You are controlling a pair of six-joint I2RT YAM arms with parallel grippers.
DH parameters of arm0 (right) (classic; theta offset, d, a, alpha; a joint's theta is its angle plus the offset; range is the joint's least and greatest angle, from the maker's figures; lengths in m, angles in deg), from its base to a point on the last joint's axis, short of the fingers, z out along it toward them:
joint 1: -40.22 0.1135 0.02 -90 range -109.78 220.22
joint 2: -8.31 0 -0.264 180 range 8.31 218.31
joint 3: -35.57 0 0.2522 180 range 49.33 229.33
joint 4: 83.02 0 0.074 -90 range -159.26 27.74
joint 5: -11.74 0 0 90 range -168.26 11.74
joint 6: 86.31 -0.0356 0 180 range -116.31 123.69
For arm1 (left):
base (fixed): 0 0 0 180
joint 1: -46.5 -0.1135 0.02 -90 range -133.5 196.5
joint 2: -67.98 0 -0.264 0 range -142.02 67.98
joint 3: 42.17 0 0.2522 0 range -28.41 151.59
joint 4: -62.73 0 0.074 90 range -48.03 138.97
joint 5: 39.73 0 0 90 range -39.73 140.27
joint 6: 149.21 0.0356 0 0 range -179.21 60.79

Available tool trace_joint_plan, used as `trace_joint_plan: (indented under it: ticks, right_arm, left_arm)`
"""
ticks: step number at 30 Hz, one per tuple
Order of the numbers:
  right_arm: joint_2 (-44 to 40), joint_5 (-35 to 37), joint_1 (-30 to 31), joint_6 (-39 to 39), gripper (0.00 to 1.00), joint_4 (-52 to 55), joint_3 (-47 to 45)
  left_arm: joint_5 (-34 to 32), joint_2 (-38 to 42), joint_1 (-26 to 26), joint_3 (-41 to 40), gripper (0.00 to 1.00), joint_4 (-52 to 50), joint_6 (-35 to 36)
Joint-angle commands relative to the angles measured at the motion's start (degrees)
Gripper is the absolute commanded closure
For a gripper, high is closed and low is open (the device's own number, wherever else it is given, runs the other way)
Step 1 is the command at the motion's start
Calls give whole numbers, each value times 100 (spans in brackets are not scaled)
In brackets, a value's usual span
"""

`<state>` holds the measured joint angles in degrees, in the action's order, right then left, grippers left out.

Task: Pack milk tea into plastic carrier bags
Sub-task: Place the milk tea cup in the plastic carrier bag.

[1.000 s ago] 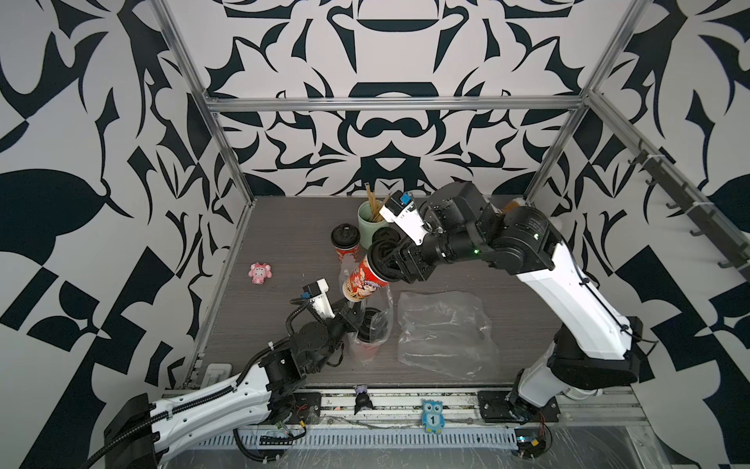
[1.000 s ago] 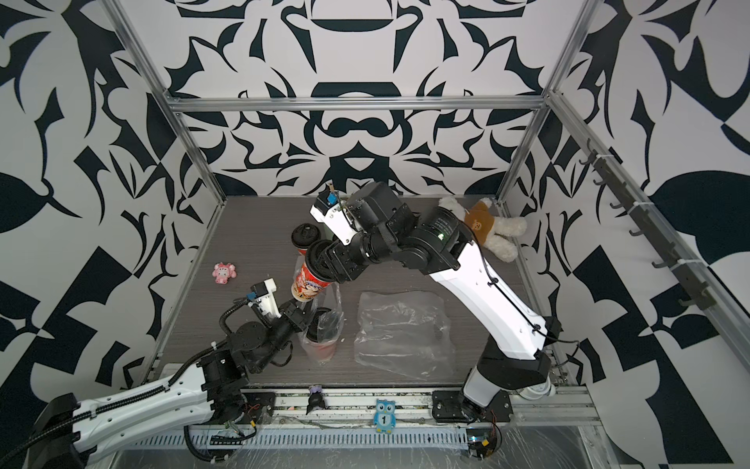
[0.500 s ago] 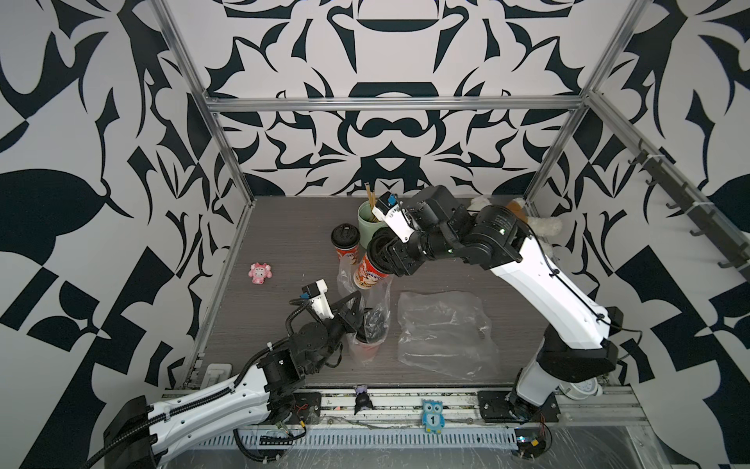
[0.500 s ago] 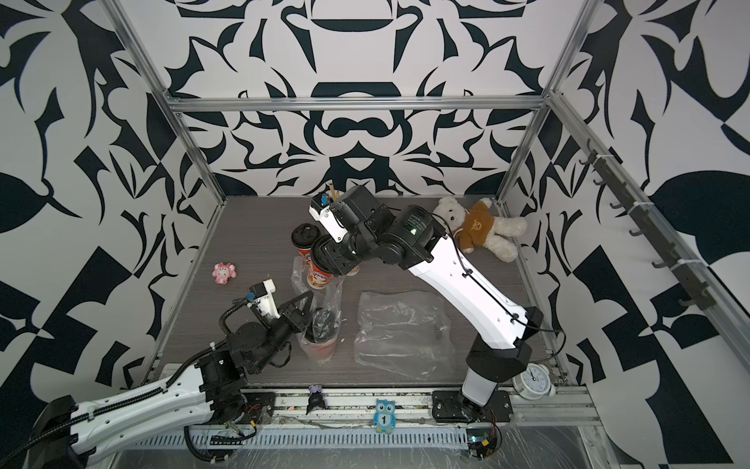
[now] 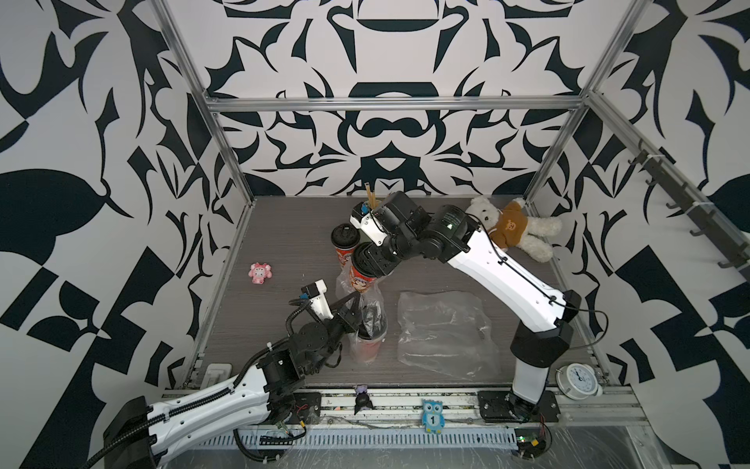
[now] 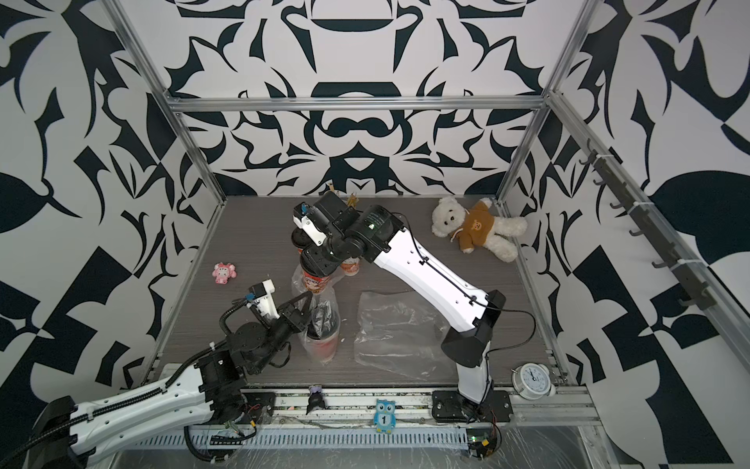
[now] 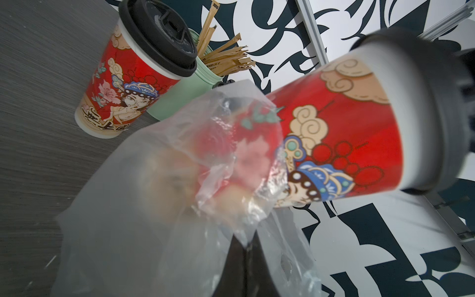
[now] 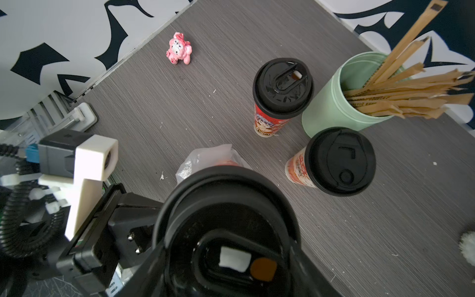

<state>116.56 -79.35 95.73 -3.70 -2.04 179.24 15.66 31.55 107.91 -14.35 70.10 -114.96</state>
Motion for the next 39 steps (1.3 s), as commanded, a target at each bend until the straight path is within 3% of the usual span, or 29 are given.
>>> trace_joint_plan:
  ticks: [1, 9, 22, 39]
  right_arm:
    - [-46, -143, -56, 39, 71, 74, 438]
    - [-95, -145, -94, 52, 73, 273, 1004]
    - [-223, -1214, -460, -256, 75, 344, 791]
    - [308, -1161, -469, -355, 80, 353, 740]
  left_arm:
    - [-107, 32, 18, -116, 100, -65, -108]
    - [-158, 86, 16, -181, 100, -56, -129]
    - [-229, 101, 19, -262, 100, -25, -112]
    - [-253, 117, 20, -297, 100, 159, 25]
